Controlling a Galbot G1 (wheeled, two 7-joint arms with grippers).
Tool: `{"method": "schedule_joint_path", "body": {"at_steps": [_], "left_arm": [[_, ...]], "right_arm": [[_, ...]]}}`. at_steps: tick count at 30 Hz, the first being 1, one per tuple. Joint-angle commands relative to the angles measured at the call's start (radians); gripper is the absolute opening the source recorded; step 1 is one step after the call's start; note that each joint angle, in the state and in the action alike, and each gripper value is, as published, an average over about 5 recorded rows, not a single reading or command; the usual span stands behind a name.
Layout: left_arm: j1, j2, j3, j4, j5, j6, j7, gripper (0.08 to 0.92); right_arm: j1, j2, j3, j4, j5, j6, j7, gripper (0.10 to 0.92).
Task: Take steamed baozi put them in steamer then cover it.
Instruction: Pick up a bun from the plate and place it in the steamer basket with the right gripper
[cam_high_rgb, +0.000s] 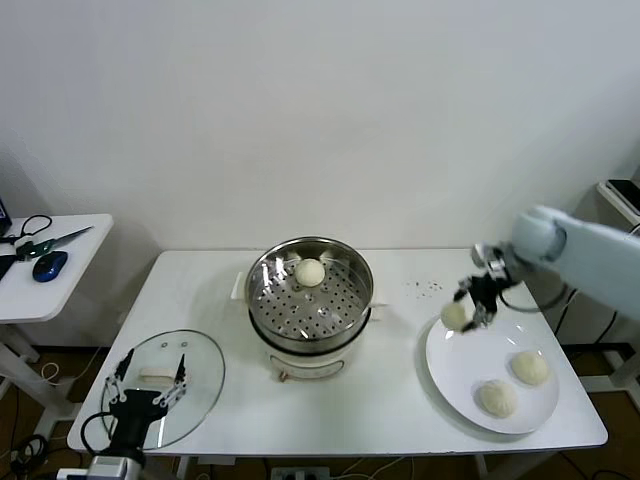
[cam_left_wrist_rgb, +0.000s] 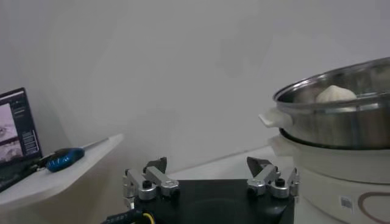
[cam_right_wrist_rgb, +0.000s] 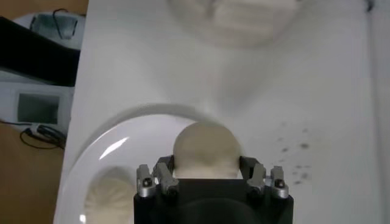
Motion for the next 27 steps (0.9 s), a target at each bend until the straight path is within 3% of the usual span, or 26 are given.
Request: {"method": "schedule_joint_path", "body": {"at_steps": [1,15,27], "left_arm": [[-0.003,0.007,0.015,-0.013,-0.007,0.005,0.002,0.823],[-0.004,0.018,0.027,-0.022,-0.013,0.000,0.009,0.823],[-0.014,0.018,0.022,-0.027,-0.009,0.004,0.017,0.823]], "right_arm": [[0.338,0.286,-0.220,-0.057,0.298,-0.031,0.010,0.687],[0.134,0.698,-0.128,-0.222,0.356,-0.103,0.084,0.687],[-0.030,0.846,-0.113,-0.319,0.290,-0.114,0.116,0.694]]}}
